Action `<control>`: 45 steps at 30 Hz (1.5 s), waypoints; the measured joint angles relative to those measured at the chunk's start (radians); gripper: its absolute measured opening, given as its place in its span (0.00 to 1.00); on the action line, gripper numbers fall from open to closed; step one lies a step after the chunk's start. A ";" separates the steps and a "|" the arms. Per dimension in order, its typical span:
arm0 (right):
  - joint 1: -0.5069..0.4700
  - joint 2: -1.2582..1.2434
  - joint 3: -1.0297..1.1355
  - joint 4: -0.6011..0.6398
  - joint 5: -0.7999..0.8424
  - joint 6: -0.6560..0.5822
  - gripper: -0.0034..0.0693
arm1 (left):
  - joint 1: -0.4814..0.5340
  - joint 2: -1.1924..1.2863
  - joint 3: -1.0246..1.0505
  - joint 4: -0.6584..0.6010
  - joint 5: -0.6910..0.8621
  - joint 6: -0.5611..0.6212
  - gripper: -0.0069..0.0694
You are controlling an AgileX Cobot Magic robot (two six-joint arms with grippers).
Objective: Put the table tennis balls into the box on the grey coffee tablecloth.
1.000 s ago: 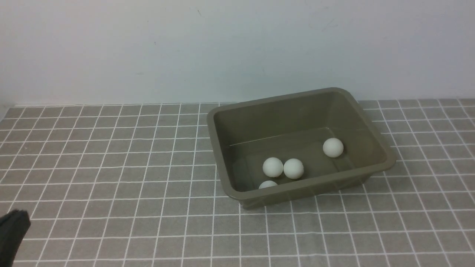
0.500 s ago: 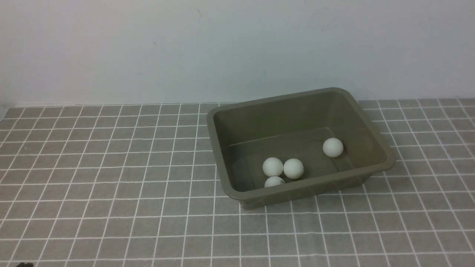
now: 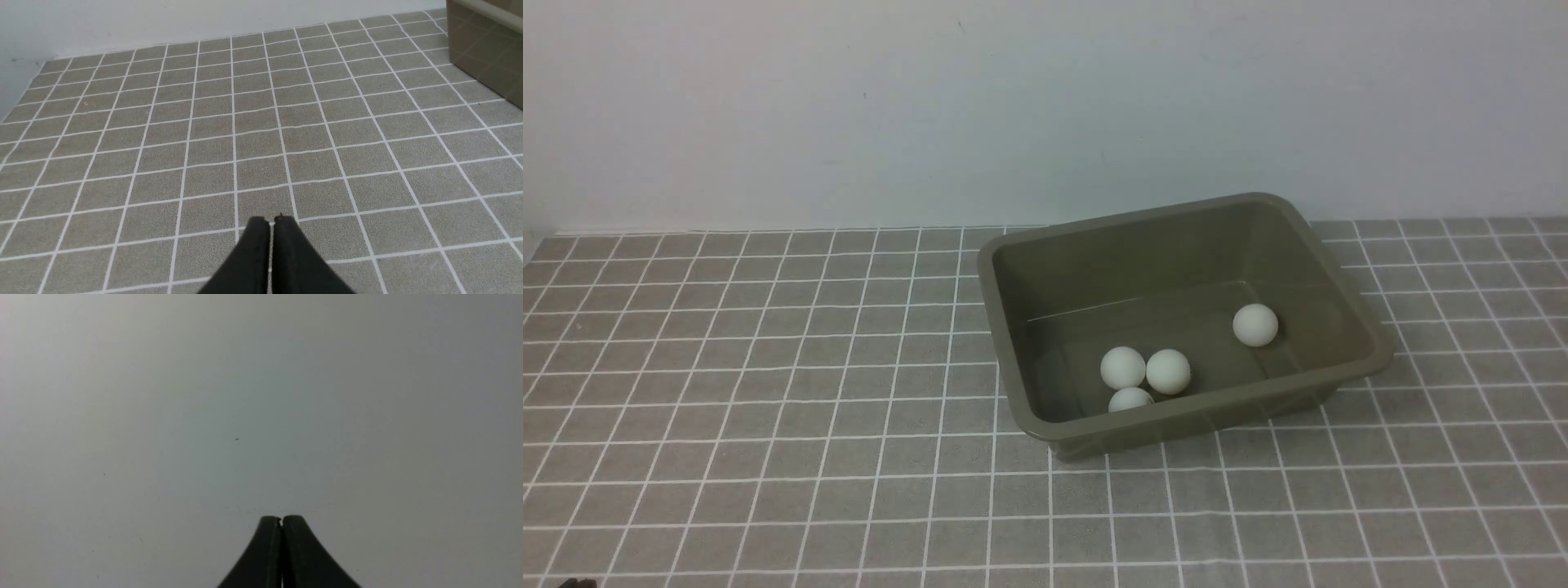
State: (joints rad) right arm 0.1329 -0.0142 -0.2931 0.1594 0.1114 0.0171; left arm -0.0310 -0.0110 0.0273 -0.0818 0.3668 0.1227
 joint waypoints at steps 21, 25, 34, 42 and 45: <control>-0.134 0.000 0.312 -0.196 0.218 -0.080 0.03 | 0.002 0.000 0.000 0.001 0.000 0.000 0.08; -0.138 0.001 0.316 -0.201 0.270 -0.078 0.03 | 0.002 0.000 0.000 0.001 0.001 0.000 0.08; -0.138 0.001 0.313 -0.202 0.280 -0.077 0.03 | 0.002 0.000 0.000 0.001 0.001 0.000 0.08; -0.141 0.001 0.313 -0.202 0.283 -0.077 0.03 | 0.002 0.000 0.000 0.001 0.001 0.000 0.08; -0.141 0.001 0.313 -0.202 0.283 -0.077 0.03 | 0.002 0.000 0.000 0.001 0.001 0.000 0.08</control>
State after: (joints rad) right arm -0.0083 -0.0131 0.0197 -0.0426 0.3947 -0.0600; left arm -0.0292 -0.0110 0.0273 -0.0805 0.3679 0.1227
